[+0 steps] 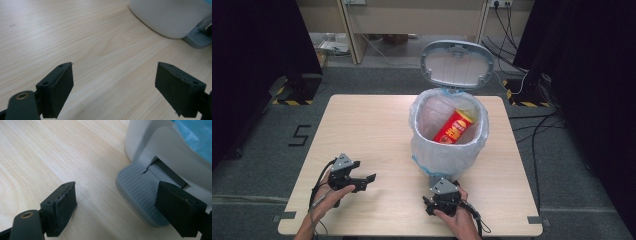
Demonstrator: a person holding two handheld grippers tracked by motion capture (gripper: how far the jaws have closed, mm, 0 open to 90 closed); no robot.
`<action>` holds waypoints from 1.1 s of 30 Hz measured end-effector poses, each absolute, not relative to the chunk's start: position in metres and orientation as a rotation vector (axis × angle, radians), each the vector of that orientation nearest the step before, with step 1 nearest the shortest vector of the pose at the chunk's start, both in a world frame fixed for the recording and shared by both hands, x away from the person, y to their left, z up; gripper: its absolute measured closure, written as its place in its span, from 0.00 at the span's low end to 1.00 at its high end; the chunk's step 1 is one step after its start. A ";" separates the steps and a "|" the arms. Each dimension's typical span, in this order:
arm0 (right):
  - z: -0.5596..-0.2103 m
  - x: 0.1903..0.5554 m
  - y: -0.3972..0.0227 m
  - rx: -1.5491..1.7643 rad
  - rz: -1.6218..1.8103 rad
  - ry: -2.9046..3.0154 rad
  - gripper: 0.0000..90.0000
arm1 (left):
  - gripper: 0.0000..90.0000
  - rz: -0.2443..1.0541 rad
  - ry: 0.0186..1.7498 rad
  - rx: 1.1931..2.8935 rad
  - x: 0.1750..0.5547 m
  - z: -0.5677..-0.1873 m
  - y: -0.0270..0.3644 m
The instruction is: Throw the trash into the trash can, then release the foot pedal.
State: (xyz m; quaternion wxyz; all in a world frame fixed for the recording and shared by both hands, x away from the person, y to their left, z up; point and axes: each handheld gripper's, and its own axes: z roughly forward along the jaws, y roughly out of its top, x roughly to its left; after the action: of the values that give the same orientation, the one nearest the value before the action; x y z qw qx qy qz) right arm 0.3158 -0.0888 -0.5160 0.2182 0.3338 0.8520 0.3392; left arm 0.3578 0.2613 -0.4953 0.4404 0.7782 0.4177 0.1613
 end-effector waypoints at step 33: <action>-0.516 0.315 -0.089 0.919 0.943 2.358 0.19 | 0.14 0.450 1.054 2.090 0.344 -0.525 0.263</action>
State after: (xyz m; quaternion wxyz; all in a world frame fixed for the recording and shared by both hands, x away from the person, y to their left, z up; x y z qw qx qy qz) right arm 0.3153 -0.0894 -0.5162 0.2185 0.3320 0.8521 0.3405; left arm 0.3439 0.2625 -0.5248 0.3701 0.8145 0.4108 0.1756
